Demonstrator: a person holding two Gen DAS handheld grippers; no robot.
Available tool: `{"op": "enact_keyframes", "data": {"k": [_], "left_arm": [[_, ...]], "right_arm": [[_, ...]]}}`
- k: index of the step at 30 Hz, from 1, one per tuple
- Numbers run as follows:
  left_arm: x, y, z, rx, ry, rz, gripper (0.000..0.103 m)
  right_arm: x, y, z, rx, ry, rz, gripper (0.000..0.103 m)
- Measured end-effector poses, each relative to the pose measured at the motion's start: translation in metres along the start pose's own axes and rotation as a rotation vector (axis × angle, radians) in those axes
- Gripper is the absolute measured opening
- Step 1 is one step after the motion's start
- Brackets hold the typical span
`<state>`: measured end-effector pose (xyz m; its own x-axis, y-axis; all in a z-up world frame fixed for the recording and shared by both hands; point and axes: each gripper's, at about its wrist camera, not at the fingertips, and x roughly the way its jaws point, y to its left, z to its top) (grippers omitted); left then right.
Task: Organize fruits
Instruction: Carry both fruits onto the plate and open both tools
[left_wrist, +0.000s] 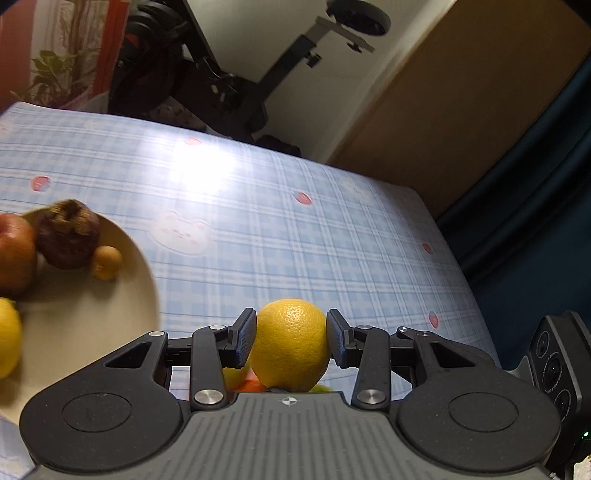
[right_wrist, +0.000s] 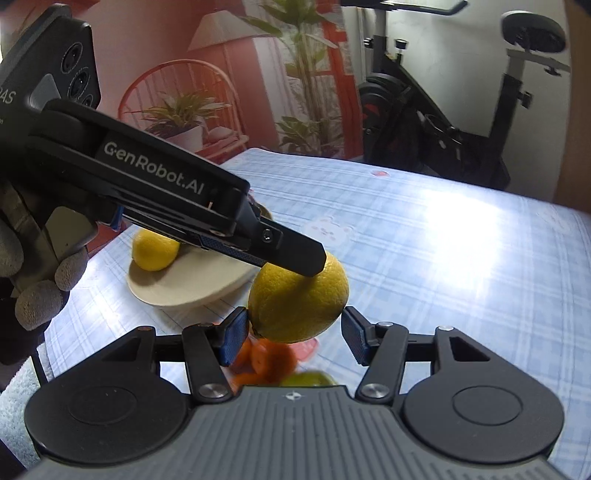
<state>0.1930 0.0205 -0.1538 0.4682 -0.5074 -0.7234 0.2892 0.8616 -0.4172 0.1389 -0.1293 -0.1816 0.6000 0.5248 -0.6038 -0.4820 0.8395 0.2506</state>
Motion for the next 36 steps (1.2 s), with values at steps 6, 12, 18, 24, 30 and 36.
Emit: {"op": "enact_keyframes", "data": {"k": [6, 12, 18, 24, 30, 36], "left_arm": [[-0.034, 0.045, 0.008, -0.07, -0.051, 0.062, 0.044], [-0.046, 0.087, 0.012, -0.124, -0.06, 0.127, 0.044], [-0.047, 0.119, 0.017, -0.186, -0.057, 0.139, 0.042], [-0.038, 0.131, 0.02, -0.196, -0.046, 0.158, 0.041], [-0.042, 0.138, 0.019, -0.197, -0.047, 0.167, 0.038], [-0.052, 0.137, 0.018, -0.198, -0.077, 0.168, 0.036]], "right_arm": [[0.039, 0.041, 0.027, -0.087, 0.017, 0.075, 0.058], [0.086, 0.071, 0.04, -0.168, 0.065, 0.119, 0.058], [0.121, 0.081, 0.047, -0.212, 0.111, 0.12, 0.058], [0.142, 0.081, 0.051, -0.219, 0.137, 0.108, 0.058], [0.148, 0.077, 0.05, -0.176, 0.123, 0.121, 0.058], [0.147, 0.082, 0.05, -0.191, 0.117, 0.119, 0.058]]}}
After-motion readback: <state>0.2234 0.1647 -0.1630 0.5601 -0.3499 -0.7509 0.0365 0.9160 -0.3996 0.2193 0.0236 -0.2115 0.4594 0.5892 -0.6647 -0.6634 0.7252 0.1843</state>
